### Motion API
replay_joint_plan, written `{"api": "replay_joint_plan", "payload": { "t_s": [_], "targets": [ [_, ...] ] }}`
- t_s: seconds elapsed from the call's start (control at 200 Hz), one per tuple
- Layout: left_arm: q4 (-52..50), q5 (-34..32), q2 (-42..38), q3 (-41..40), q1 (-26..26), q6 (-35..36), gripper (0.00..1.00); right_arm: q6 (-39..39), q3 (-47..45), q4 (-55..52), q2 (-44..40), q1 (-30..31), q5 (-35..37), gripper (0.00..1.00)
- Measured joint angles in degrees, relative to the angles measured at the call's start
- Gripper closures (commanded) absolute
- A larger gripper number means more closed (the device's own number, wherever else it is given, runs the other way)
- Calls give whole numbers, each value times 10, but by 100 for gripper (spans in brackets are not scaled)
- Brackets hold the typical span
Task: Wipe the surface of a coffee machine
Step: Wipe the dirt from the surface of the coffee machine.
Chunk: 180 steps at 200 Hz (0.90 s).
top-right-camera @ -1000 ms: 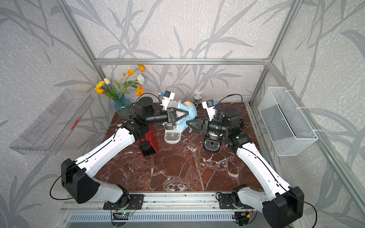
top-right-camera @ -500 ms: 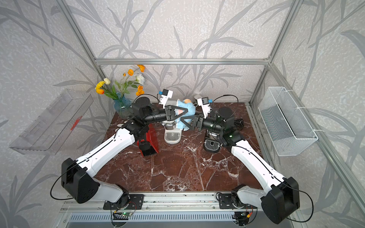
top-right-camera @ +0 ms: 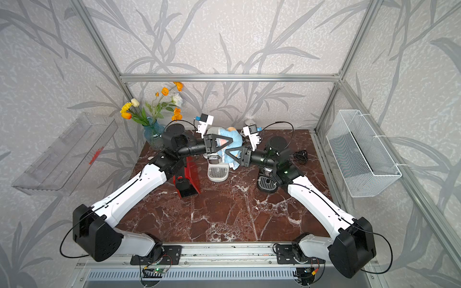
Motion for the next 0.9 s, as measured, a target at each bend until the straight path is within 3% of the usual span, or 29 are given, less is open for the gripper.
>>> {"api": "replay_joint_plan", "payload": {
  "t_s": [0.2, 0.395, 0.7, 0.9],
  "targets": [
    [-163, -47, -47, -4, 96, 79, 55, -35, 36, -85, 26, -7, 53, 100],
    [-242, -54, -70, -41, 179, 121, 54, -81, 132, -183, 107, 4, 85, 100],
    [-350, -122, -70, -45, 204, 226, 55, -192, 317, -359, 258, 85, 169, 100],
    [-372, -187, -91, -63, 207, 282, 54, -267, 463, -484, 360, 120, 284, 100]
  ]
}}
